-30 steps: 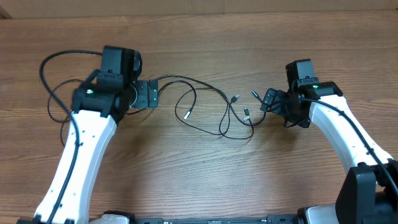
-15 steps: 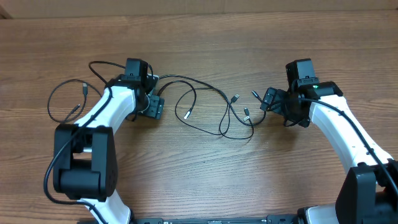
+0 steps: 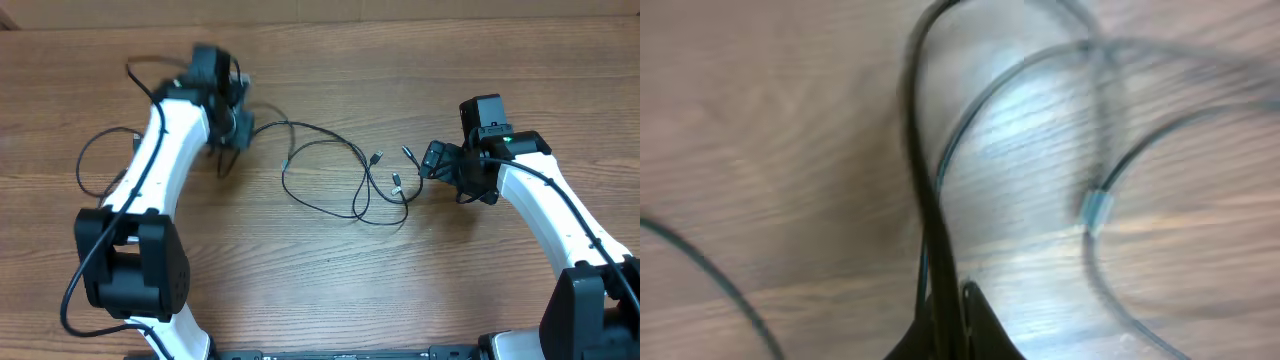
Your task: Untangle cables
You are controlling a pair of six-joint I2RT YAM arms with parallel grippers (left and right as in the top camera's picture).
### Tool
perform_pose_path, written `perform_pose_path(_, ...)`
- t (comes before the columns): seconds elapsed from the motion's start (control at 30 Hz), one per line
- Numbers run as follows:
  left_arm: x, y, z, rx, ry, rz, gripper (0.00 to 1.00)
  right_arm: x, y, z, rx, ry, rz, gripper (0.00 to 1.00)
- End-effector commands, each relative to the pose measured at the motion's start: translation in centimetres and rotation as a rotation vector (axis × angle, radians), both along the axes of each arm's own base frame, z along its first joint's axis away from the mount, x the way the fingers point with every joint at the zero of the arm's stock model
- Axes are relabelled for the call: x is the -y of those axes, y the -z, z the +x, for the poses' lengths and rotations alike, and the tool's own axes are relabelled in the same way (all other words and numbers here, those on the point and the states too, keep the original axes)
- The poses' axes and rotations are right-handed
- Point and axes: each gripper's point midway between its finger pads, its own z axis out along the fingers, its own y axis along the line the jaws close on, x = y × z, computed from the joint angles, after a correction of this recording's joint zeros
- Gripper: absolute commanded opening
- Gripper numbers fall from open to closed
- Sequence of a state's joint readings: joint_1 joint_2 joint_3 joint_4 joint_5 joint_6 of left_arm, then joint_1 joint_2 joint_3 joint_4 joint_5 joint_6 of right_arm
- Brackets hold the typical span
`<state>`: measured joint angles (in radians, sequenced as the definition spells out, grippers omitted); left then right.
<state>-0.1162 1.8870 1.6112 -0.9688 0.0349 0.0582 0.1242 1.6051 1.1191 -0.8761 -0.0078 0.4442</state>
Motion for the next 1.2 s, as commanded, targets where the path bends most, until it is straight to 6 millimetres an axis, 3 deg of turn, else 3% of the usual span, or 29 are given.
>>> perform_pose_path(0.0,1.1,-10.5,2.5,0.211,-0.01,-0.08,0.04,0.2,0.2,0.1,-0.004,0.008,-0.006,1.0)
perform_pose_path(0.17,0.8,-20.8,2.6,0.397,-0.015,-0.102,0.04,0.2,0.2,0.1,-0.005,0.008,-0.006,1.0)
perform_pose_path(0.3,-0.7,-28.8,1.3,0.573,-0.04,-0.116,0.04,0.2,0.2,0.1,-0.004,0.008,-0.006,1.0)
perform_pose_path(0.43,-3.9,-35.1,-0.9,0.735,-0.112,-0.089,0.05,0.2,0.2,0.1,-0.004,0.008,-0.006,1.0)
perform_pose_path(0.53,-7.6,-37.7,-2.6,0.81,-0.207,-0.038,0.04,0.2,0.2,0.1,-0.004,0.008,-0.006,1.0)
perform_pose_path(0.67,-13.7,-39.0,-4.6,0.848,-0.423,0.007,0.04,0.2,0.2,0.1,-0.004,0.008,-0.006,1.0)
perform_pose_path(0.87,-23.1,-38.0,-7.8,0.826,-0.78,0.09,0.05,0.2,0.3,0.1,-0.005,0.008,-0.006,1.0)
perform_pose_path(1.0,-26.4,-36.5,-9.1,0.781,-0.906,0.092,0.04,0.2,0.3,0.1,-0.005,0.008,-0.006,1.0)
perform_pose_path(1.17,-28.5,-34.5,-9.1,0.722,-0.954,0.109,0.04,0.2,0.3,0.0,-0.006,0.008,-0.006,1.0)
